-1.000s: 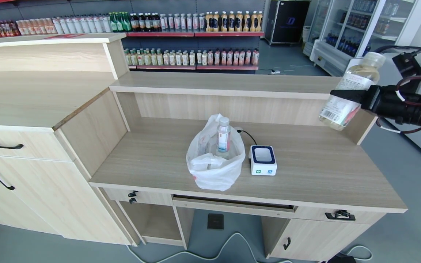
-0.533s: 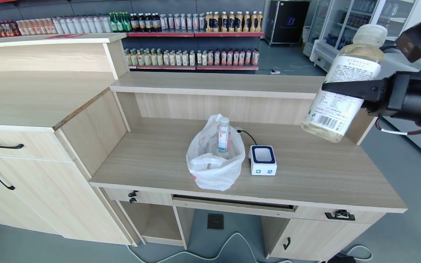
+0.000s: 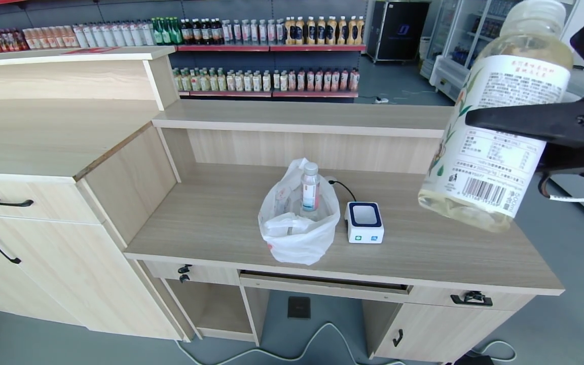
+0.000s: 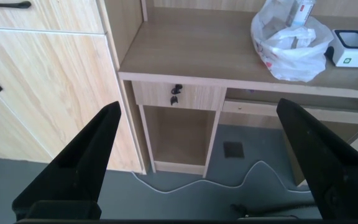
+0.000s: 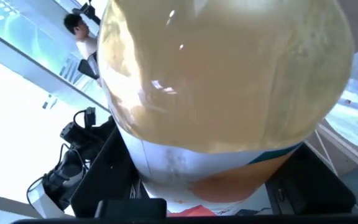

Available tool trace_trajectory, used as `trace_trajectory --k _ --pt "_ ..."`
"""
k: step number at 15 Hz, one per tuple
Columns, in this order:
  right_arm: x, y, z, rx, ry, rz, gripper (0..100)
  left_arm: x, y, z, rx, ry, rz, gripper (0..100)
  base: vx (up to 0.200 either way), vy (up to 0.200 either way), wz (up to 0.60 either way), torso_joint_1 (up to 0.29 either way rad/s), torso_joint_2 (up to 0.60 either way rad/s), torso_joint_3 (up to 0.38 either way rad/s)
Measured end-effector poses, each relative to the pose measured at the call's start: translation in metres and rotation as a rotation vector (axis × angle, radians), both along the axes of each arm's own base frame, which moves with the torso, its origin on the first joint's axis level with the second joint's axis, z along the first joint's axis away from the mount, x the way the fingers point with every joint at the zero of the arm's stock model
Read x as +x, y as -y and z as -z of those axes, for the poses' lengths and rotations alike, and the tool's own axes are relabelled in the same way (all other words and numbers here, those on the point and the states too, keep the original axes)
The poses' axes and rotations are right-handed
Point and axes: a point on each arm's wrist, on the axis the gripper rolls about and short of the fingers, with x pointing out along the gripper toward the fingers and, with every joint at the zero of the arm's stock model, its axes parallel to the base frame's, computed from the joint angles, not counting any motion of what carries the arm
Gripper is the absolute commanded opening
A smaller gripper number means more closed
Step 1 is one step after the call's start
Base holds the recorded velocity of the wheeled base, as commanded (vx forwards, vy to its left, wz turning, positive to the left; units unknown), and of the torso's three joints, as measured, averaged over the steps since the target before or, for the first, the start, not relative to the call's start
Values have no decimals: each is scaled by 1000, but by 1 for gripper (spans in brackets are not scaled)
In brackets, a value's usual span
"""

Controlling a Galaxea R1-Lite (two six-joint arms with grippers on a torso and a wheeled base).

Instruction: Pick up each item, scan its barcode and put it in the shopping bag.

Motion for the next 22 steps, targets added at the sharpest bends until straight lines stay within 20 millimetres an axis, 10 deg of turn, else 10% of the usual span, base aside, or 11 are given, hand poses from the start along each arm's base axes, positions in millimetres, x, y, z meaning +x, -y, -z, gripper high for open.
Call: trace_trajectory --k 8,22 --pt "-44 -8 21 -32 24 -115 0 0 0 0 0 0 0 100 0 0 0 0 0 0" --pt "-55 -7 21 -27 31 -138 0 0 0 0 0 0 0 100 0 0 0 0 0 0"
